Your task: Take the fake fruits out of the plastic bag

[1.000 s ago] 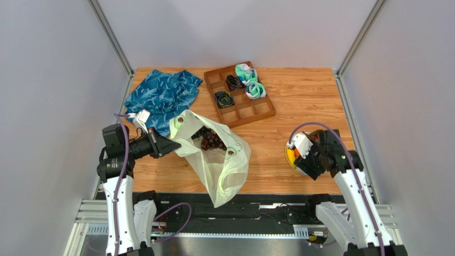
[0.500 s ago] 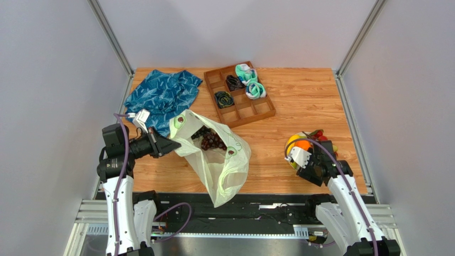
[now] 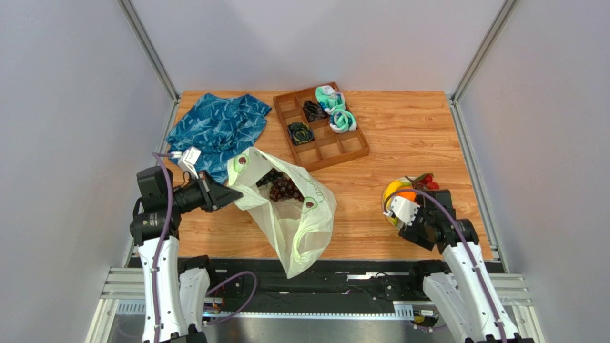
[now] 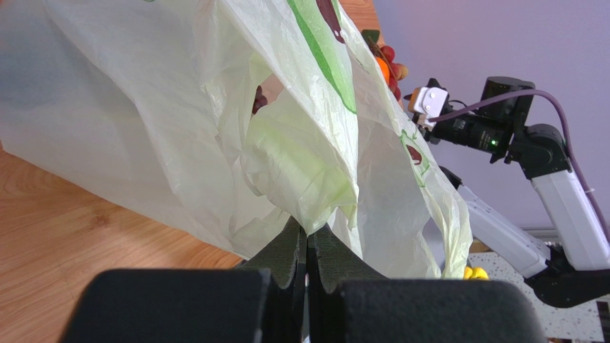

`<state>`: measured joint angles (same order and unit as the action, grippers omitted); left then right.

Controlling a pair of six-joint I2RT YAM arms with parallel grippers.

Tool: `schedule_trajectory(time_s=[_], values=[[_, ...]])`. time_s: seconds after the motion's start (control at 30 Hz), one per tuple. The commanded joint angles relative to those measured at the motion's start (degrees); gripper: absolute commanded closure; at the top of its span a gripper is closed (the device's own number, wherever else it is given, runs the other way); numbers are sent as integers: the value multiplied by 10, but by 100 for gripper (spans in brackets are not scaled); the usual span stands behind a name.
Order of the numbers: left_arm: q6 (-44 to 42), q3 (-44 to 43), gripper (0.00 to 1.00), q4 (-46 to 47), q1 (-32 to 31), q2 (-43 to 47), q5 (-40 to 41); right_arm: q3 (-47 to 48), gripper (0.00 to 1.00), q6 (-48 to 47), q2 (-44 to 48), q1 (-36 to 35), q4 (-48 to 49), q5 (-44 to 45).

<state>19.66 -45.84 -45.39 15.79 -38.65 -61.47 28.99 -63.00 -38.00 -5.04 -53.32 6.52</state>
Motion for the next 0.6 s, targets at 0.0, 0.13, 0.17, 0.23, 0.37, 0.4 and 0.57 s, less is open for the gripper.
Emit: schedule_trajectory(time_s=[0.0, 0.13, 0.17, 0.23, 0.37, 0.4, 0.57], values=[[3, -8, 100, 8, 3, 3, -20, 125, 18, 13, 23, 2, -113, -92], [6, -8, 100, 6, 3, 4, -28, 290, 1, 67, 0, 0, -186, -251], [8, -7, 100, 6, 3, 8, -28, 318, 0, 136, -10, -1, -174, -309], [25, 7, 100, 12, 4, 13, -25, 405, 0, 230, -41, -8, -118, -374], [56, 38, 100, 24, 14, 41, -36, 544, 0, 450, -197, -137, -16, -443], [50, 29, 100, 14, 18, 41, -47, 570, 1, 479, -223, -175, -7, -424], [-26, -62, 100, -80, 19, 21, -66, 686, 16, 469, -348, -365, 39, -389]])
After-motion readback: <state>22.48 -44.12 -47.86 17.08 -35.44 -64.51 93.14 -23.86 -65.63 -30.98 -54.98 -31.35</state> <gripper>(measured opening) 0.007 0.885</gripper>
